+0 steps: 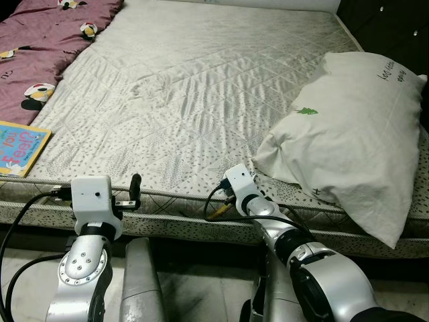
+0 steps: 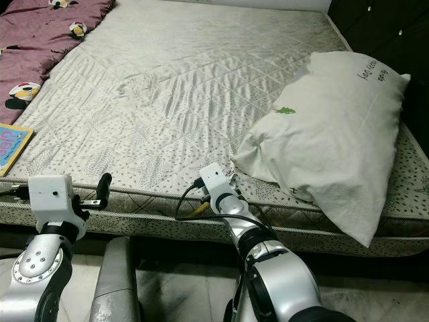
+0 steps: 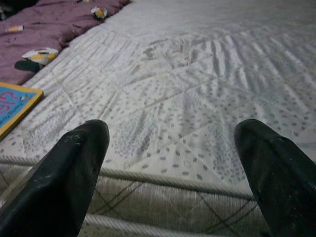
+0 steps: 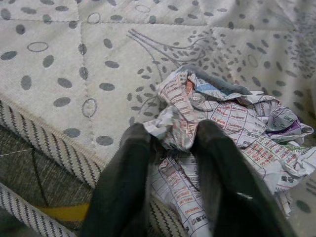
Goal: Clean up the room
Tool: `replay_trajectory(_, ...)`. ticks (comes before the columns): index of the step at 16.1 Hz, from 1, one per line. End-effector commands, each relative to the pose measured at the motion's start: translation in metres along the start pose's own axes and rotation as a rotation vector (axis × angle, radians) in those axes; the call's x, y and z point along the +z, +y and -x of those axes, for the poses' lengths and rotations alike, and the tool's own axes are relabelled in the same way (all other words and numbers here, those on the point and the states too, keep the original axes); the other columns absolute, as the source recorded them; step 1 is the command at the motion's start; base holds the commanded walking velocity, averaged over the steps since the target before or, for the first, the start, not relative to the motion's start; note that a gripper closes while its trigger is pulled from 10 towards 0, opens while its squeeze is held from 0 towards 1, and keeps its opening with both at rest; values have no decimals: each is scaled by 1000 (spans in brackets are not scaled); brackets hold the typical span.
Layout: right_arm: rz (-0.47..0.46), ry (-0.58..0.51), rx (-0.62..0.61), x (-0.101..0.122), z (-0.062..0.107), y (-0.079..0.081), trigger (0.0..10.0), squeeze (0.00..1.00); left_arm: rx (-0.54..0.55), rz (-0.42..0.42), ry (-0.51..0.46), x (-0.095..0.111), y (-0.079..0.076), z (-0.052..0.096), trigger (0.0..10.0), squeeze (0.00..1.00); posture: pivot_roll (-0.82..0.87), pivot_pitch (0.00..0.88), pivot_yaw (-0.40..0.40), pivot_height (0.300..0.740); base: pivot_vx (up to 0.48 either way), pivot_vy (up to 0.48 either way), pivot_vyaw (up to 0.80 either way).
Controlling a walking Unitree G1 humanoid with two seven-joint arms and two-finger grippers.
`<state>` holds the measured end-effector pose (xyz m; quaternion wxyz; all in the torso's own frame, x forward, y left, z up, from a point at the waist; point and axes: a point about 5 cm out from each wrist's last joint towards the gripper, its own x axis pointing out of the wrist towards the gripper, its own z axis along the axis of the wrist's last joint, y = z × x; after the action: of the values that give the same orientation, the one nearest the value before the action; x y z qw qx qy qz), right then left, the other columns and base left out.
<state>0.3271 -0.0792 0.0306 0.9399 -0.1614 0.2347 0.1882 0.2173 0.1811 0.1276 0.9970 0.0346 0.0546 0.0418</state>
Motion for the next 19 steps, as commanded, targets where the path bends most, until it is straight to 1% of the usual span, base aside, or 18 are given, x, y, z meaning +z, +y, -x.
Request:
replay_trajectory(1, -10, 6, -6, 3, -1, -5, 0, 0, 17, 0, -9, 1, 2, -3, 10000, 0, 247, 0, -77, 520, 0, 0, 0)
replay_trajectory(4, -21, -3, -10, 7, -1, -8, 0, 0, 24, 4, -23, 2, 1, -8, 10000, 0, 249, 0, -89, 520, 0, 0, 0)
replay_trajectory(6, -29, -9, -10, 9, -1, -10, 0, 0, 36, 8, -32, 2, 2, -8, 10000, 0, 256, 0, -101, 520, 0, 0, 0)
replay_trajectory(9, -67, -45, -17, 18, -2, -12, 0, 0, 47, 13, -37, 2, 2, -10, 10000, 0, 240, 0, -99, 520, 0, 0, 0)
replay_trajectory(10, -102, -95, -40, 26, -2, -20, 0, 0, 33, 19, -36, -1, -1, -14, 10000, 0, 209, 0, -80, 520, 0, 0, 0)
replay_trajectory(11, -140, -130, -61, 29, 0, -28, 0, 0, 9, 22, -37, -3, -5, -18, 10000, 0, 177, 0, -62, 520, 0, 0, 0)
replay_trajectory(12, -157, -150, -75, 30, 1, -32, 0, 0, -2, 23, -38, -4, -7, -21, 10000, 0, 153, 0, -50, 520, 0, 0, 0)
replay_trajectory(13, -197, -187, -110, 32, 4, -44, 0, 0, -19, 33, -48, -2, -11, -26, 10000, 0, 138, 0, -43, 520, 0, 0, 0)
replay_trajectory(14, -245, -237, -158, 31, 9, -58, 0, 0, -33, 39, -55, -1, -15, -32, 10000, 0, 110, 0, -30, 520, 0, 0, 0)
replay_trajectory(15, -289, -279, -200, 27, 15, -68, 0, 0, -43, 43, -57, -1, -18, -37, 10000, 0, 84, 0, -19, 520, 0, 0, 0)
replay_trajectory(16, -307, -294, -216, 24, 19, -71, 0, 0, -46, 44, -57, -1, -19, -38, 10000, 0, 78, 0, -17, 520, 0, 0, 0)
replay_trajectory(17, -343, -353, -260, 12, 37, -78, 0, 0, -65, 50, -53, -4, -22, -42, 10000, 0, 37, 0, 4, 520, 0, 0, 0)
replay_trajectory(19, -366, -415, -306, -2, 70, -78, 0, 0, -113, 43, -39, -9, -24, -43, 10000, 0, 1, 0, 23, 520, 0, 0, 0)
